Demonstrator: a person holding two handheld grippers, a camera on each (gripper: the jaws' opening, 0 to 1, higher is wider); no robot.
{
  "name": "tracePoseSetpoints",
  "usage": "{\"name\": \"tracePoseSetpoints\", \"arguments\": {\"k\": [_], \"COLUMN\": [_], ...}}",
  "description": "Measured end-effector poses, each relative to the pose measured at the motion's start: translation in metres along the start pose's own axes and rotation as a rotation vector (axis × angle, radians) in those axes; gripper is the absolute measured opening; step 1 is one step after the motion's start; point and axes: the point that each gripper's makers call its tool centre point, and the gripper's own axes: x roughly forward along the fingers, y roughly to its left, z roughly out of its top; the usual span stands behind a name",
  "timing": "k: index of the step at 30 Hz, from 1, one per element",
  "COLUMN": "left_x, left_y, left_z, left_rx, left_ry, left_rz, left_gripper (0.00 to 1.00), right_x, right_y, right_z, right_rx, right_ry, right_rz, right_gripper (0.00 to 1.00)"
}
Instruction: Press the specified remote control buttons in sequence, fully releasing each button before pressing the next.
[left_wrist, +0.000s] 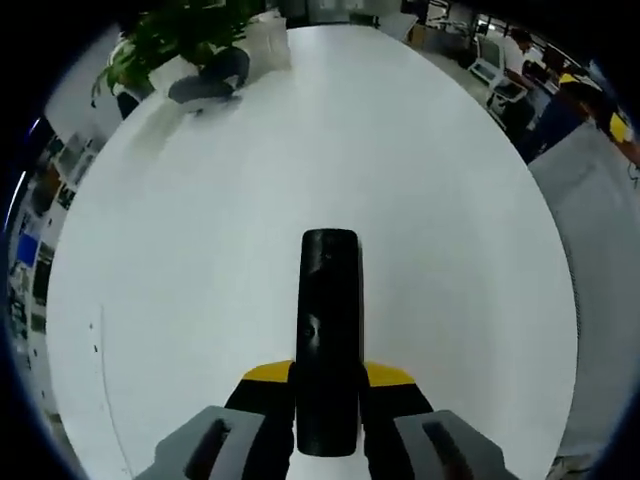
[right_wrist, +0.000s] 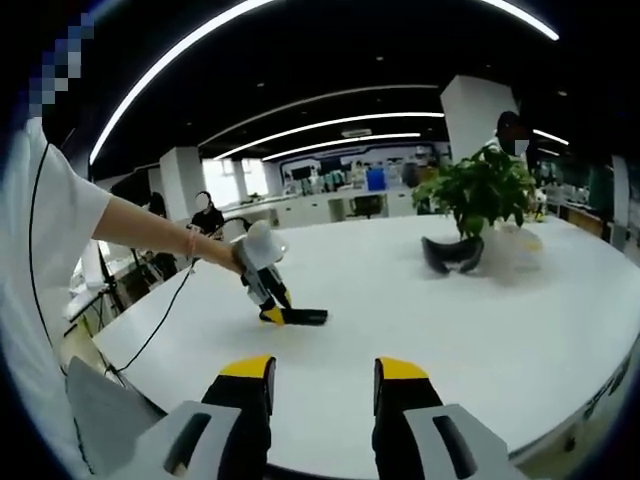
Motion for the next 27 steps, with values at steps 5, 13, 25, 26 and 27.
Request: {"name": "tracePoseSetpoints", "arguments": {"k": [5, 13, 25, 26, 27], "left_x": [-0.001, -0.003, -0.006, -0.006, -0.006], "left_y": [-0.010, -0.033, -0.061, -0.063, -0.066], "left_z": [-0.003, -0.008, -0.011, -0.011, -0.011], "left_rx": [-0.009, -0.012, -0.014, -0.015, -0.014], "left_ry": [-0.027, -0.045, -0.051, -0.051, -0.050], "left_rz": [-0.005, -0.009, -0.002, -0.002, -0.002], "left_gripper": [0.24, 0.24, 0.24, 0.24, 0.24], "right_x": [-0.002, -0.001, 0.005, 0.005, 0.005], "right_y": [0.001, 0.004, 0.015, 0.016, 0.017], "right_z": [0.000, -0.006, -0.007, -0.007, -0.007], "right_rx": [-0.004, -0.005, -0.016, -0.016, -0.015], "right_ry": [-0.002, 0.009, 0.014, 0.013, 0.013], "right_rz": [0.000, 0.015, 0.045, 0.048, 0.051], "right_gripper": [0.33, 0.30, 0.27, 0.27, 0.27]}}
